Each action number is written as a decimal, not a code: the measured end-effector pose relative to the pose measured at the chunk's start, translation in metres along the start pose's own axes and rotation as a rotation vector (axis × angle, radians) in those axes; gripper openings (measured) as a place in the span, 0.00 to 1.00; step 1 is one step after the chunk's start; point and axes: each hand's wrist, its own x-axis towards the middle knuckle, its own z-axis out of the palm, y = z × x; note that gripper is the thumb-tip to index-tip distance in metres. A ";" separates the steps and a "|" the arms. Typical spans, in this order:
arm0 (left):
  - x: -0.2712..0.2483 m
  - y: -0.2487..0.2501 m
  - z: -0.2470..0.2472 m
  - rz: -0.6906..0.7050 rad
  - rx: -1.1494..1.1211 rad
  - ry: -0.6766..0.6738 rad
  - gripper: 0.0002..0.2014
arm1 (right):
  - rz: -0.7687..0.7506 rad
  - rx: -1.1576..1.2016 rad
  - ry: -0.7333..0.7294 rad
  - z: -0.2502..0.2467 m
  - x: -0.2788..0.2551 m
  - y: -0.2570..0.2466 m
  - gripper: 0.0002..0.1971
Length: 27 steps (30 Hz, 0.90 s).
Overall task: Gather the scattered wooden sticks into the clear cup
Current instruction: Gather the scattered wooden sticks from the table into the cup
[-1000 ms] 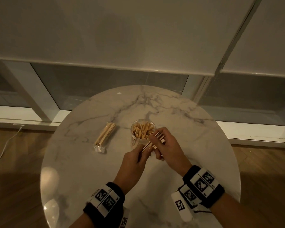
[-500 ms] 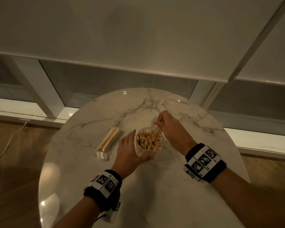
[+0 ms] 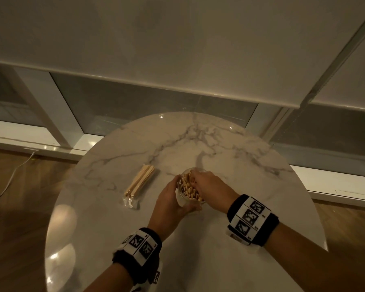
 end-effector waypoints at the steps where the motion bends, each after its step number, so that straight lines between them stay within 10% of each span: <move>1: 0.000 0.000 0.000 -0.003 0.000 0.001 0.34 | -0.002 -0.011 0.004 -0.003 -0.001 -0.003 0.13; 23: -0.005 -0.002 0.003 0.020 0.015 -0.009 0.37 | 0.102 0.074 -0.127 -0.012 0.005 -0.005 0.14; 27: -0.008 -0.008 -0.004 -0.096 0.088 -0.129 0.55 | 0.107 0.021 -0.091 -0.003 0.002 -0.007 0.19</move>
